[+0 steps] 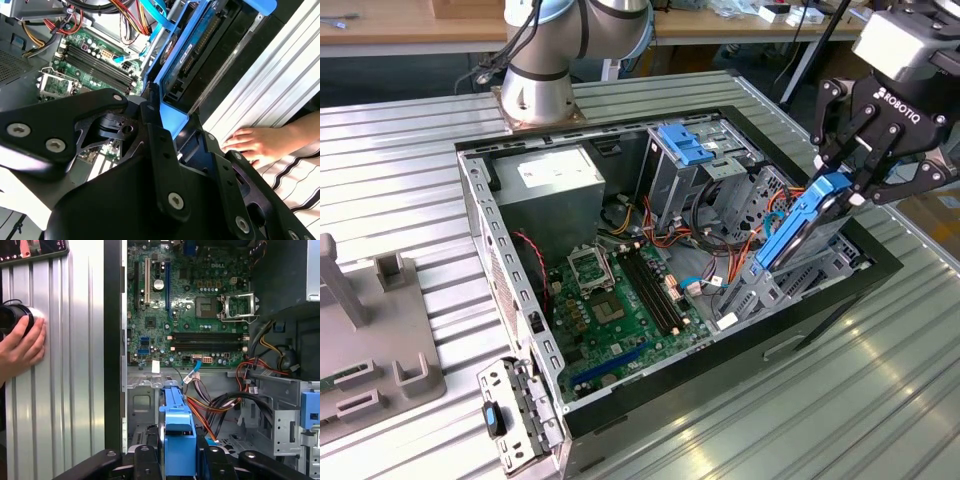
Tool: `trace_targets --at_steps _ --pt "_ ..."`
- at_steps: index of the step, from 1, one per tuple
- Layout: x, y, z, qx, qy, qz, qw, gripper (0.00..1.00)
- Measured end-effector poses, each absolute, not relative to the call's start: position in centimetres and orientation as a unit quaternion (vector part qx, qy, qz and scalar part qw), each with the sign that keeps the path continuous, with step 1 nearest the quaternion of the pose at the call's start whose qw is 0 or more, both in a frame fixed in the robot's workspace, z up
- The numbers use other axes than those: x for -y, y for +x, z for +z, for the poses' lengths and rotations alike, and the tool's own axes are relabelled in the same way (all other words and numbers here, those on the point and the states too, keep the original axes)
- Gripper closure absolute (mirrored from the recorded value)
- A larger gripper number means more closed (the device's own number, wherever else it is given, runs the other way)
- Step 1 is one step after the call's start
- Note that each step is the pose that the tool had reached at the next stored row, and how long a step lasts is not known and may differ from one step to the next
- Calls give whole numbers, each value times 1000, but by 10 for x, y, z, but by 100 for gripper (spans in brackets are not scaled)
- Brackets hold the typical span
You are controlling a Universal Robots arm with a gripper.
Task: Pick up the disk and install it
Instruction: 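Insert the disk into the insertion slot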
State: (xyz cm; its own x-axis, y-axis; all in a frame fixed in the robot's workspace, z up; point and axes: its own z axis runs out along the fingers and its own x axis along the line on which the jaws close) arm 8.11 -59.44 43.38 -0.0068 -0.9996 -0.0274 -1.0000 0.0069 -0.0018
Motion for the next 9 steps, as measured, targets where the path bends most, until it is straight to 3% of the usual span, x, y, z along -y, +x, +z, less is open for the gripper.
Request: trace_targets --at_steps 9 --pt "595 81 426 -709 -705 9 10 63"
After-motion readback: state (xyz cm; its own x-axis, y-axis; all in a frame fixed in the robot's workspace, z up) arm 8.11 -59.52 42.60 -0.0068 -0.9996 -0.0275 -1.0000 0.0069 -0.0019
